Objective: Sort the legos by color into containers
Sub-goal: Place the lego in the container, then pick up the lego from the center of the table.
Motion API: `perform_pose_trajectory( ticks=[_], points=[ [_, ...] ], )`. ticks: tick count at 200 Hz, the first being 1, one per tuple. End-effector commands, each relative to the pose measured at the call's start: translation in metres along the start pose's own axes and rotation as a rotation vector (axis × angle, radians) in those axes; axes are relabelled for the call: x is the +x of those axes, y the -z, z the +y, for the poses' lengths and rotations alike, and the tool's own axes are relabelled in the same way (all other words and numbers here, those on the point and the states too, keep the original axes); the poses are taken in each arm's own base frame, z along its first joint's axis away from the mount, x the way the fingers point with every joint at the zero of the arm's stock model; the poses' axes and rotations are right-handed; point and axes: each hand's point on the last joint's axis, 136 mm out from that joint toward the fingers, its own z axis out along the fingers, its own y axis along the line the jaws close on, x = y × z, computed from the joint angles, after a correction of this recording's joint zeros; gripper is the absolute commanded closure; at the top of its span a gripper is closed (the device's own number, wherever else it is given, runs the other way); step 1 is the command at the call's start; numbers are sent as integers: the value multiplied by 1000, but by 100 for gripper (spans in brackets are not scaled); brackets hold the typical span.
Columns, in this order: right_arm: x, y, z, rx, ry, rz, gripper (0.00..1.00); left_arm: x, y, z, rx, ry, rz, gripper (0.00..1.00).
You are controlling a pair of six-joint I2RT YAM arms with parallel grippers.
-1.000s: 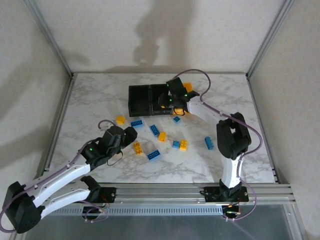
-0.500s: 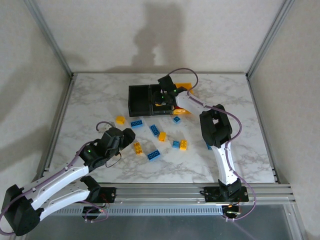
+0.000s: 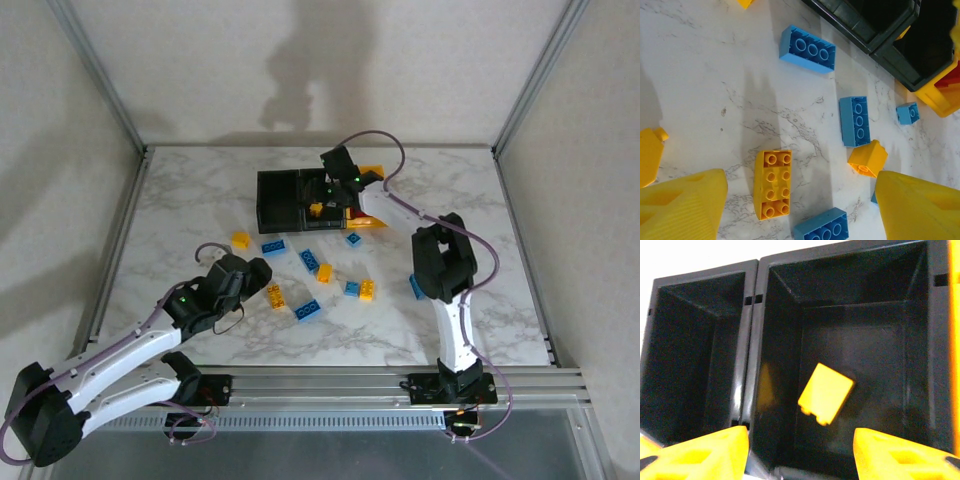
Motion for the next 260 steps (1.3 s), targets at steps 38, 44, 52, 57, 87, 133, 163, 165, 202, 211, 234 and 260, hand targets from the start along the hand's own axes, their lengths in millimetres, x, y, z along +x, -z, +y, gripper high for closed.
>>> perform_pose_trajectory(
  ticks=[38,44,52,57,87,133,163,165,202,211,234,260],
  points=[
    [71,63,5,-16,101,55,42,1,-4,-18,84,9,26,21],
    [81,66,2,-8,105,69,42,2,-5,-20,101,14,35,21],
    [95,68,-2,3,112,90,42,4,-7,-23,115,18,42,21],
    [106,70,0,6,125,104,42,5,-8,-24,121,20,47,21],
    [151,71,-6,28,121,168,41,8,-10,-32,158,14,71,21],
    [189,58,-8,29,81,226,41,7,-4,-35,185,12,74,21],
    [193,51,-5,23,72,240,41,4,-3,-26,162,16,65,21],
    [193,51,-5,23,72,242,41,4,-3,-25,162,17,64,21],
    [196,42,-3,27,76,258,40,3,-3,-20,162,37,55,21],
    [198,39,-4,31,78,265,41,4,-4,-18,155,41,55,21],
    [201,33,-2,28,78,276,41,5,-4,-14,150,48,53,21],
    [205,29,-7,44,76,281,42,5,-4,-11,144,55,49,21]
  ],
)
